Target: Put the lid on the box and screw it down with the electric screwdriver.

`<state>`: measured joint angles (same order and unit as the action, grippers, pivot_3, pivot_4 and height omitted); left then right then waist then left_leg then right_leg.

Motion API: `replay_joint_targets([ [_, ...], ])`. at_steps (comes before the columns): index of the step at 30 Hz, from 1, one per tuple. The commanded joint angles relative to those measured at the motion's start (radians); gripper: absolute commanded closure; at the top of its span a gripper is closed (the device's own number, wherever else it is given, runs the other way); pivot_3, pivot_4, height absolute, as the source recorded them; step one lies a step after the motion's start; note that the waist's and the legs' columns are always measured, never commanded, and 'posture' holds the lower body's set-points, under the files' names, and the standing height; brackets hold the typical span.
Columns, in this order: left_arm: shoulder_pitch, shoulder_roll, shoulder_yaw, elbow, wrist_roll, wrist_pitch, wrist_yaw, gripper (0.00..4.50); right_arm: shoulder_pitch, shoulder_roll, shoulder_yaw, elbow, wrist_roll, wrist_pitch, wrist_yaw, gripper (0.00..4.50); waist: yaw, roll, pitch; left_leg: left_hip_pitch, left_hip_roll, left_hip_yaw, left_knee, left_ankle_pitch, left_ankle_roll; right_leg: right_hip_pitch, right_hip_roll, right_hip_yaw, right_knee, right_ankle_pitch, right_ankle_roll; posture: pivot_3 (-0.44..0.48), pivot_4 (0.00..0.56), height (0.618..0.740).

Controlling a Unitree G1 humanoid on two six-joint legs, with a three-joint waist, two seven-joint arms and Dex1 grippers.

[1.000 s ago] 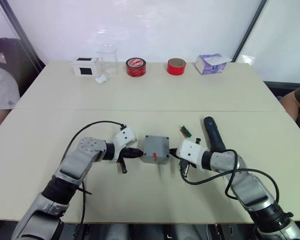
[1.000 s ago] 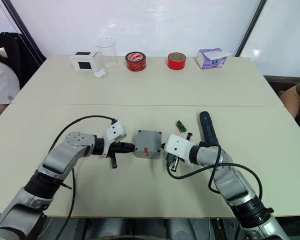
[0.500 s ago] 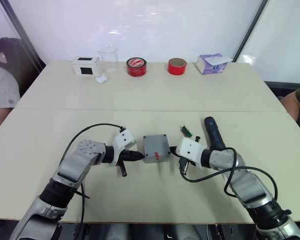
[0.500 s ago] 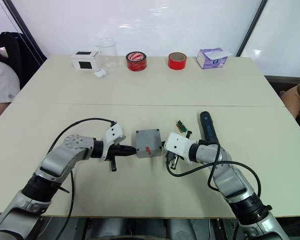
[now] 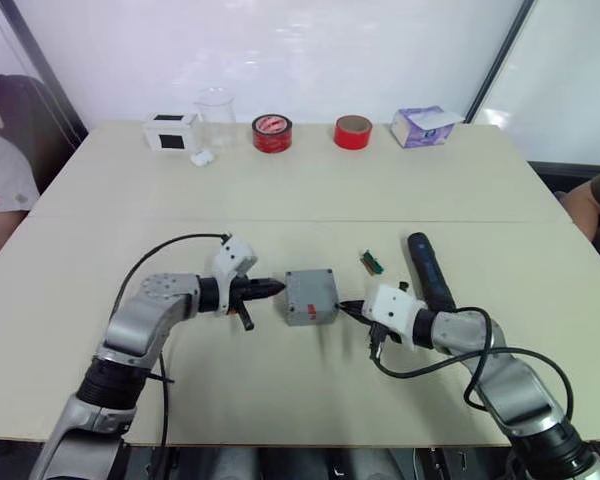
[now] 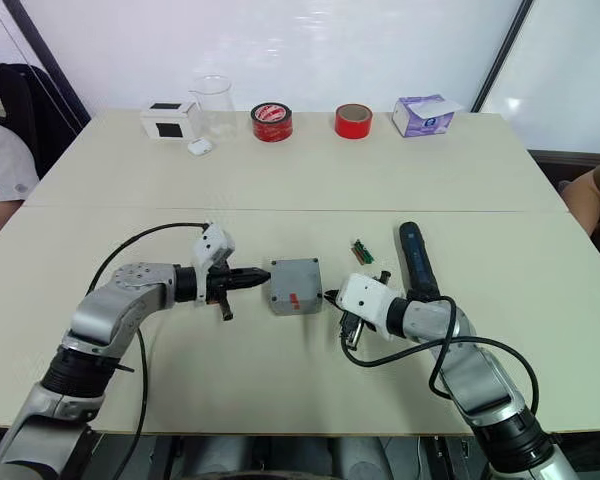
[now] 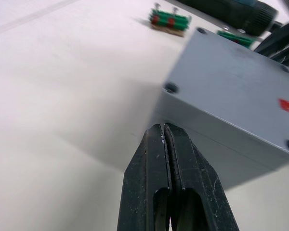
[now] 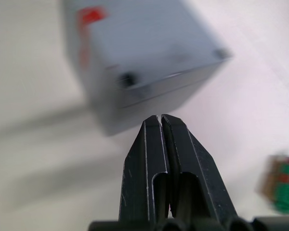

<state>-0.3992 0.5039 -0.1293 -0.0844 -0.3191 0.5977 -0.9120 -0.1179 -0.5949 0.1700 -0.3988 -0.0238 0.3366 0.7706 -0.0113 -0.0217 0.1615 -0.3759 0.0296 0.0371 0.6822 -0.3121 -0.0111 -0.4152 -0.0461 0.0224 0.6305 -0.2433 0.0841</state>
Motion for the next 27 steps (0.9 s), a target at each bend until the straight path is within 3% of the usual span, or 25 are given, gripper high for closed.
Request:
replay_joint_targets([
  [1,-0.016,0.030,0.033,-0.014,-0.022,-0.036,-0.035,4.50,0.024,-0.015,-0.034,-0.065,0.018,-0.005,-0.010,4.45,0.000,0.000,0.000,0.000,0.000,0.000,0.000,0.000,0.000,0.000,0.000,0.000,0.000,0.000,0.000,0.000,0.150,0.740],
  [7,-0.065,0.094,0.084,0.002,-0.124,0.056,-0.120,4.50,0.054,-0.030,-0.088,-0.104,0.038,0.049,-0.026,4.45,0.001,0.000,0.002,0.000,0.000,0.000,0.000,0.000,0.000,0.000,0.000,0.000,0.000,0.000,0.000,0.000,0.150,0.740],
  [11,-0.097,0.169,0.077,0.000,-0.135,0.067,-0.185,4.50,0.078,-0.020,-0.140,-0.152,0.074,0.124,-0.045,4.45,0.000,0.000,0.003,0.000,0.000,0.000,0.000,0.000,0.000,0.000,0.000,0.000,0.000,0.000,0.000,0.000,0.150,0.740],
  [19,-0.203,0.218,0.085,0.024,-0.147,0.057,-0.247,4.50,0.089,0.014,-0.278,-0.262,0.212,0.263,-0.095,4.45,0.002,-0.001,0.004,-0.003,0.000,0.000,-0.001,0.000,0.000,-0.003,0.000,0.000,0.000,0.000,0.000,0.000,0.150,0.740],
  [22,-0.239,0.236,0.048,-0.052,-0.184,0.092,-0.320,4.50,0.135,0.046,-0.382,-0.313,0.288,0.349,-0.138,3.71,0.002,-0.001,0.004,-0.005,0.000,0.000,0.000,0.000,0.000,-0.004,0.000,0.000,0.000,0.000,0.000,0.000,0.150,0.740],
  [27,-0.232,0.227,-0.032,-0.129,-0.171,0.072,-0.359,4.50,0.158,0.053,-0.419,-0.348,0.347,0.471,-0.188,1.80,-0.002,0.000,0.004,-0.012,-0.001,0.000,0.000,0.000,0.000,-0.011,0.000,0.000,0.000,0.000,0.001,0.000,0.150,0.740],
])
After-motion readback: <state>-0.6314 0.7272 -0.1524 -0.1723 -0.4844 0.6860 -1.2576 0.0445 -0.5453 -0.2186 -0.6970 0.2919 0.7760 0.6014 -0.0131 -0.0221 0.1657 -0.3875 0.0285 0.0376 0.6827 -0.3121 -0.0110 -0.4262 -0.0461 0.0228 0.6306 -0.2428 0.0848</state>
